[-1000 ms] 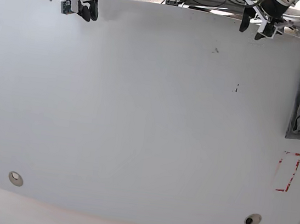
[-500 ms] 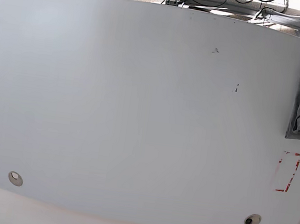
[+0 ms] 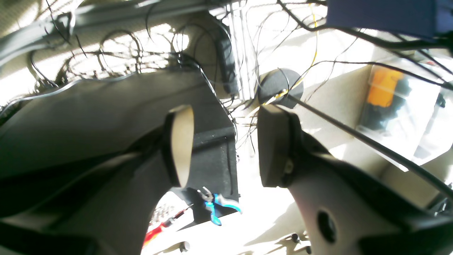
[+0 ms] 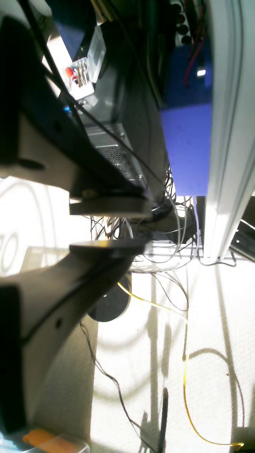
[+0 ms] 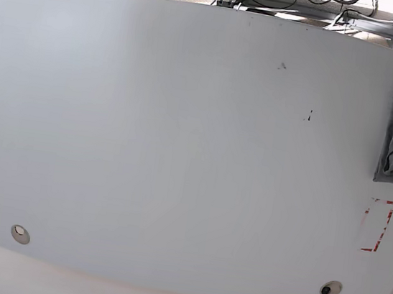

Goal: Fold the T-shirt properly

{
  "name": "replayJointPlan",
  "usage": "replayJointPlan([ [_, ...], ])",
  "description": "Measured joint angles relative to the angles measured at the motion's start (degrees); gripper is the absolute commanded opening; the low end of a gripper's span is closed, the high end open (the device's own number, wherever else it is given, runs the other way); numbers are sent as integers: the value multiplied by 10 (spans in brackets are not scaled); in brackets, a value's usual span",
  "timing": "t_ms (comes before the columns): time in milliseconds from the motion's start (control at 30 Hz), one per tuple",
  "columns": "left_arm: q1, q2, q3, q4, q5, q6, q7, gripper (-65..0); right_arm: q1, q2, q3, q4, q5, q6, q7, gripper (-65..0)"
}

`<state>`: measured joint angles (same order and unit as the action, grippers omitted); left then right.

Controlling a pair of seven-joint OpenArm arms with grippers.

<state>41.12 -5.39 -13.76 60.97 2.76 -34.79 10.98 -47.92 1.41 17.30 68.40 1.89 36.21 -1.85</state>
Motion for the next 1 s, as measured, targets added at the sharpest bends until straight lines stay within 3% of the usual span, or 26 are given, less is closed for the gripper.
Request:
replayJointPlan([
  [100,-37,7,7,-64,6,9,-17,-382,38,0,0,-46,-17,-2,5,-549],
  [267,-96,9,15,-175,38,76,-66,-379,92,-3,-2,-119,-23,-4,9,-549],
  [467,-186,0,21,-343,48,131,-98,-379,161,-4,-3,-219,-76,-41,4,-549],
  [600,-241,-2,23,-438,47,153,-127,-379,200,-1,-3,-268,-95,-46,6,-549],
  [700,-272,-2,24,-476,48,176,-135,-378,223,0,-3,-289,-108,-49,9,-547],
  [833,-298,-6,24,-504,47,195,-141,-378,253,2,-3,-327,-128,-87,15,-545],
  [1000,-307,-9,24,-517,47,224,-140,-378,281,8,-3,-369,-142,-106,13,-544],
])
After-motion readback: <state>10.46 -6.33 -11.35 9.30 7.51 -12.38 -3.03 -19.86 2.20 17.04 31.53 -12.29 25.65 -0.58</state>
